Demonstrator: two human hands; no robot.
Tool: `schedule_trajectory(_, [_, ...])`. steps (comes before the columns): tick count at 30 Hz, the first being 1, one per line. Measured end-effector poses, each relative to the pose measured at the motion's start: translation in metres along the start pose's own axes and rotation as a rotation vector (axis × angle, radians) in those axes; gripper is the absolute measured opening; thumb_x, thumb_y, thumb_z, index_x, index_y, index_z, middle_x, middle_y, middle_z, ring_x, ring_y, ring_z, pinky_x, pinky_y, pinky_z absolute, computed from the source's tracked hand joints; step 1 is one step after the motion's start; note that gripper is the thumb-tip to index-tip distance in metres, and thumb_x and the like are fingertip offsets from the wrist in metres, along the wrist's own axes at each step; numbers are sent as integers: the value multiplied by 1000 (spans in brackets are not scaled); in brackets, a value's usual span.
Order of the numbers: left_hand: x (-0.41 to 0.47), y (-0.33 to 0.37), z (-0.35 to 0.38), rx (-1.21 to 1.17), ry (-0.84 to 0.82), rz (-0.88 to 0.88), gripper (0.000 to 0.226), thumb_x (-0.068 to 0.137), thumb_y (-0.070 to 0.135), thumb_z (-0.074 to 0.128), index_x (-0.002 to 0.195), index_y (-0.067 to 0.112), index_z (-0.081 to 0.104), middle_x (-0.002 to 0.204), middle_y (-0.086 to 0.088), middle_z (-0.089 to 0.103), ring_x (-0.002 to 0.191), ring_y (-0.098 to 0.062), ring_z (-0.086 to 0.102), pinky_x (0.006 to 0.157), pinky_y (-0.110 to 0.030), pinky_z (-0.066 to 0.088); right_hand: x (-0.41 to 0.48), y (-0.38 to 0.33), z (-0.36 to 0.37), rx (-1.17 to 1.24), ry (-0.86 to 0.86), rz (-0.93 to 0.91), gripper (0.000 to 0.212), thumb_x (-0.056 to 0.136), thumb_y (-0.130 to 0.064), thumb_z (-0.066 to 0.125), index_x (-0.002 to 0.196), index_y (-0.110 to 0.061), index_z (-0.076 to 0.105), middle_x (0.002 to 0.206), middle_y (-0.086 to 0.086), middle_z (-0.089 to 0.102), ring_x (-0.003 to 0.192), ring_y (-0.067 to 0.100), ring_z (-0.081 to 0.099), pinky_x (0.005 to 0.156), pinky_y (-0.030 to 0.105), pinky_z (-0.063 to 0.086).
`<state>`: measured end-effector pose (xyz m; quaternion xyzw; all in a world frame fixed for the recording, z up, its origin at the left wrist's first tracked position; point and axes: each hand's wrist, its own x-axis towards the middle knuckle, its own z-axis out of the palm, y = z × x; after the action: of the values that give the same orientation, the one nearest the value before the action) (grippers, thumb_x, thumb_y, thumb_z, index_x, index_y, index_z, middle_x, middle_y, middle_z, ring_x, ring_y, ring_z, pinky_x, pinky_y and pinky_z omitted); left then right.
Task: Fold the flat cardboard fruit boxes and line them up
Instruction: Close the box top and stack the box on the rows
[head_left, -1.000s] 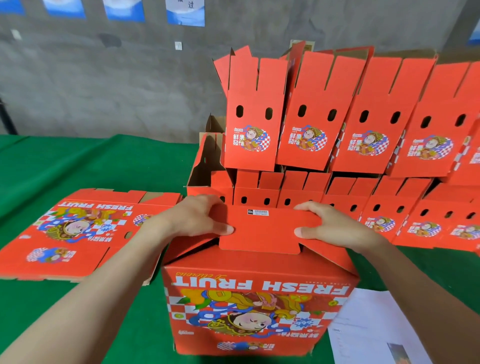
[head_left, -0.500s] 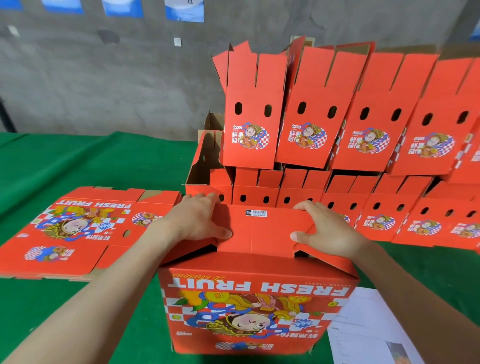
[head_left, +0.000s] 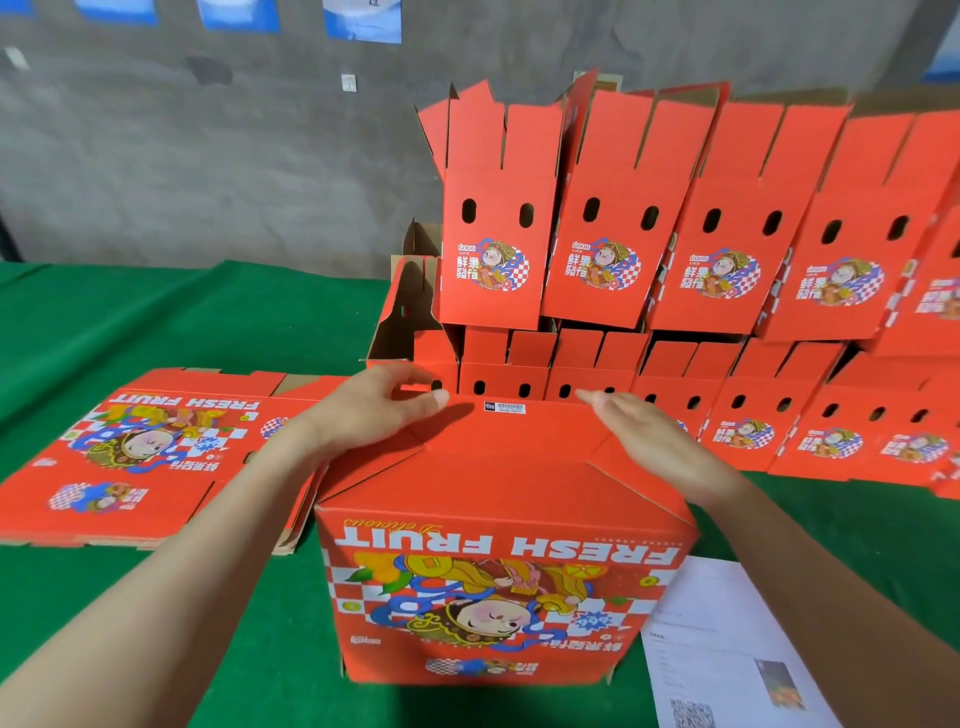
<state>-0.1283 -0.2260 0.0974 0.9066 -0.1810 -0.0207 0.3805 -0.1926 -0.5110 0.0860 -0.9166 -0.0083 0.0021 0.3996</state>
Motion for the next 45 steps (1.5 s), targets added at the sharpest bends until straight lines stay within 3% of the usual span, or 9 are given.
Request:
schedule_trajectory(4, [-4,-17,-1,-481,102,-154,33,89,27,64,121,26,58,104,-1,64,83,-13,67,71,-23,53,-2,4,0,304,123,66,43,102,-45,27,140,-35,44,148,-14,36,123,-2,28,99,23,20])
schedule_trajectory(7, [-10,-33,4,-634,235,-207,23,92,23,59,113,14,62,95,2,70,71,-4,68,61,-14,51,0,12,1,441,286,230,39,102,-44,31,133,-31,51,127,-9,55,113,12,53,90,25,36])
schedule_trajectory(9, [-14,-48,5,-620,211,-262,30,92,42,55,99,16,68,97,-1,69,86,-12,64,79,-22,48,-6,18,2,529,269,410,34,101,-46,35,103,-22,59,84,-4,62,69,11,58,66,25,42])
schedule_trajectory(12, [-26,-62,0,-450,2,-426,78,67,87,42,101,21,66,105,-4,57,92,-21,55,78,-29,41,-20,41,15,558,59,470,39,99,-40,40,74,-12,51,65,8,54,55,19,57,62,32,44])
schedule_trajectory(21, [-18,-51,-17,-580,-53,-382,98,41,98,41,96,22,70,106,-7,71,99,-25,64,91,-39,47,-27,40,-5,364,-39,313,49,101,-46,30,115,-5,54,91,18,63,87,37,62,91,55,49])
schedule_trajectory(28, [-20,-36,-35,-703,15,-254,29,75,50,64,78,22,64,81,-8,58,72,-21,53,63,-29,37,-25,34,-31,558,-102,166,96,55,-80,66,121,-11,58,115,21,62,107,34,61,73,37,58])
schedule_trajectory(32, [-23,-30,-37,-780,44,-173,36,55,20,65,91,18,66,72,-3,68,60,-16,59,61,-26,40,-23,43,-36,717,-137,105,48,72,-58,66,104,-24,74,103,9,69,93,23,64,69,32,56])
schedule_trajectory(40, [-26,-27,-27,-872,-178,-4,63,61,-9,68,121,8,57,111,-20,68,90,-27,69,71,-29,57,-13,50,-40,833,-27,52,53,72,-31,69,123,-20,59,115,8,69,102,27,67,90,48,49])
schedule_trajectory(45, [-17,-17,0,-774,48,-123,15,81,-1,64,94,6,60,85,-4,70,68,-9,68,57,-27,54,-19,60,-45,662,10,83,47,72,-4,71,114,-16,55,107,4,71,96,21,70,74,36,54])
